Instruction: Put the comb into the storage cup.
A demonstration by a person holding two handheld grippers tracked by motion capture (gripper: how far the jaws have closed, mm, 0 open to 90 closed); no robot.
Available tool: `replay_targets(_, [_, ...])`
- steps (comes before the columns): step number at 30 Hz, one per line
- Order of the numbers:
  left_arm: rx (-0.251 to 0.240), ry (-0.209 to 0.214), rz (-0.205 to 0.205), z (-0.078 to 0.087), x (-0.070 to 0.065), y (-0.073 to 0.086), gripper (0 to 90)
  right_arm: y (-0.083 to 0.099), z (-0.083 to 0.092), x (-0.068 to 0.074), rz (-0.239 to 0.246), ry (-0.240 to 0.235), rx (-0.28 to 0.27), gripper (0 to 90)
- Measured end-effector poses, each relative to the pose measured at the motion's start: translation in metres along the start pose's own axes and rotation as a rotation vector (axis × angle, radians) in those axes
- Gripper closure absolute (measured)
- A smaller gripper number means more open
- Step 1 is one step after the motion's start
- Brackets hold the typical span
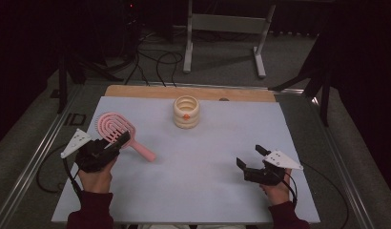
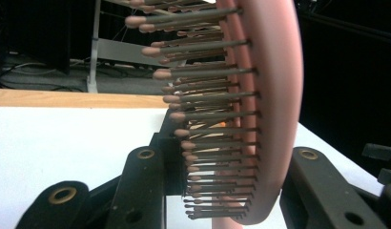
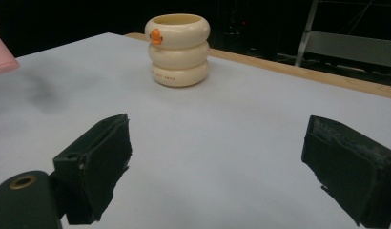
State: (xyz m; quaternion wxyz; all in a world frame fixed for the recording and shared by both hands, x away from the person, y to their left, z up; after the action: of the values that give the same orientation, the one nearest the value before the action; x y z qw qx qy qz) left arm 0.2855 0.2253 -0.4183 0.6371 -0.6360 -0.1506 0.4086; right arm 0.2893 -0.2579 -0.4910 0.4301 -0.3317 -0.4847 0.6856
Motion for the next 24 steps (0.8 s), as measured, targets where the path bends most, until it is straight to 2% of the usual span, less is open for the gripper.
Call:
replay_targets(12, [0.018,0.012,-0.038,-0.015,-0.002,-0.014,64.4,0.002,0.000,-0.004,-0.010,0.002,-0.005,9.3])
replay_targets(19, [0.017,0.012,-0.040,-0.022,0.001,-0.020,64.4,0.003,-0.001,-0.004,0.003,0.002,0.001,9.8])
replay_targets(24, [0.019,0.014,-0.042,-0.024,0.002,-0.023,64.4,0.004,-0.001,-0.005,-0.006,-0.001,0.003,10.1])
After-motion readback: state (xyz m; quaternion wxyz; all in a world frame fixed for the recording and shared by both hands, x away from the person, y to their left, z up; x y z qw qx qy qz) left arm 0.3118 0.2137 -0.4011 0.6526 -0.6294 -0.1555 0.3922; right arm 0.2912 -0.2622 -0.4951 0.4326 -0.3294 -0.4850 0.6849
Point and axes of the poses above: each handheld gripper's, and its own axes: z roughly backward along the jaws, y roughly out of its underside, x roughly to its left, the point moved 2 cm from there along -z, roughly forward along the jaws, and after that the axes turned 11 degrees about y, right-handed, at the moved point
